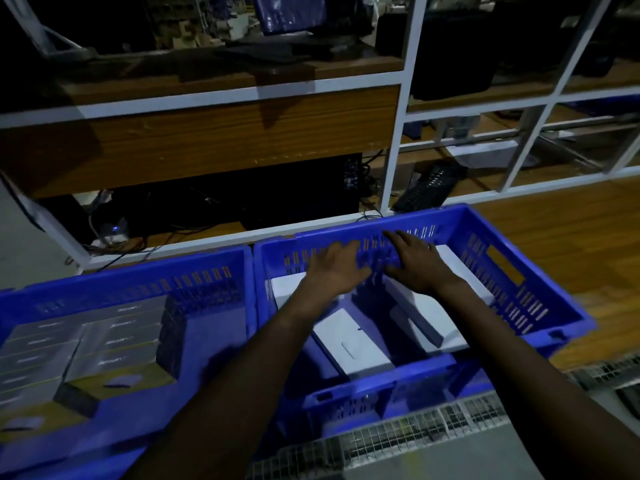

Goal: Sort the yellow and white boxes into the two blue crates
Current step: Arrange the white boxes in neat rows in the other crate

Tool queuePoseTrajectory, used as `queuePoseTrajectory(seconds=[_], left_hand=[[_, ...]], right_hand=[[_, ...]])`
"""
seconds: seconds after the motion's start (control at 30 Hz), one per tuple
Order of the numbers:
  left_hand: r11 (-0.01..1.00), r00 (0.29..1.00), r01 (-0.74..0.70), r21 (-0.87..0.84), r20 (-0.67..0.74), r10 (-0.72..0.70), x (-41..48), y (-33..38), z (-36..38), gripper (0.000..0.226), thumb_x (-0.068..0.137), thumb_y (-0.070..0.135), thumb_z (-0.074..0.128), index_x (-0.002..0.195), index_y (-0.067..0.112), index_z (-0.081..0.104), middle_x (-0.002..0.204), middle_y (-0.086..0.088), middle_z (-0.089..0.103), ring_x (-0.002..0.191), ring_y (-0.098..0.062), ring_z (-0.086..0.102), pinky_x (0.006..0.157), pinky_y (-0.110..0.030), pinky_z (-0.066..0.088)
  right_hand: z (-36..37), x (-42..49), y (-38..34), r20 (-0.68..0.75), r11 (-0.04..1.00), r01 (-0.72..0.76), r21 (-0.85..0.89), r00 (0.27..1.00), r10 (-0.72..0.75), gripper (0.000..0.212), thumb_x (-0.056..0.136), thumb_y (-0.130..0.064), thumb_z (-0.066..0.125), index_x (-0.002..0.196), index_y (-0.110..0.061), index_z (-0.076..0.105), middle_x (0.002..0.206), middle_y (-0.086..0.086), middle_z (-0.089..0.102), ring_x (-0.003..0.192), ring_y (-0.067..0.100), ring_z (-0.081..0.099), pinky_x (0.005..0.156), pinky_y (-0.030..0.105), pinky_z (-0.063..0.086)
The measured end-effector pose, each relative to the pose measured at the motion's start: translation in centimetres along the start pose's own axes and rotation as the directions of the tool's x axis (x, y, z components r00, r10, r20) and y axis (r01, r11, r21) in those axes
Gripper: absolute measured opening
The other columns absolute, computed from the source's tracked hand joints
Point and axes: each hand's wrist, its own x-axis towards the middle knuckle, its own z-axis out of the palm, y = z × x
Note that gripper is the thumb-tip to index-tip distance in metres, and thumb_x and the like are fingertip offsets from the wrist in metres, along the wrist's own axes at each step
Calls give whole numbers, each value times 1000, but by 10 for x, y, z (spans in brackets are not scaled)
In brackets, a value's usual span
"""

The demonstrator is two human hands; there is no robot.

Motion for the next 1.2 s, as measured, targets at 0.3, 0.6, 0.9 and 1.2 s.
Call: queuePoseTrajectory(seconds=[0.3,0.6,0.9,1.2], left_hand=[[937,992,127,-327,42,-120,27,34,48,41,88,54,57,112,21,62,113,-6,64,104,-31,61,78,-32,46],[919,966,216,-331,-63,-250,33,16,80,15,87,36,59,93,24,66,94,-9,71,94,-30,66,78,-36,54],[945,985,163,-284,-9,-173,47,3,81,8,87,31,56,83,30,62,87,-2,72,86,-23,67,75,-33,54],[982,969,53,-181,246,-7,57,9,98,42,89,32,57,131,25,58,133,-4,60,118,-27,58,97,-37,48]], right_hand=[[13,10,57,218,988,-78,132,975,48,63,81,-24,72,138,-15,47,141,18,46,124,33,49,99,35,39],[42,19,85,467,986,-166,26,874,135,110,75,-56,73,153,-15,8,146,22,42,130,38,46,103,42,42],[55,24,75,605,995,-57,86,796,-6,117,70,-45,82,153,-20,3,154,16,31,134,32,43,106,41,41],[60,26,72,751,979,-146,145,660,-13,88,68,-43,83,142,-18,43,132,-3,53,116,21,53,94,33,43]])
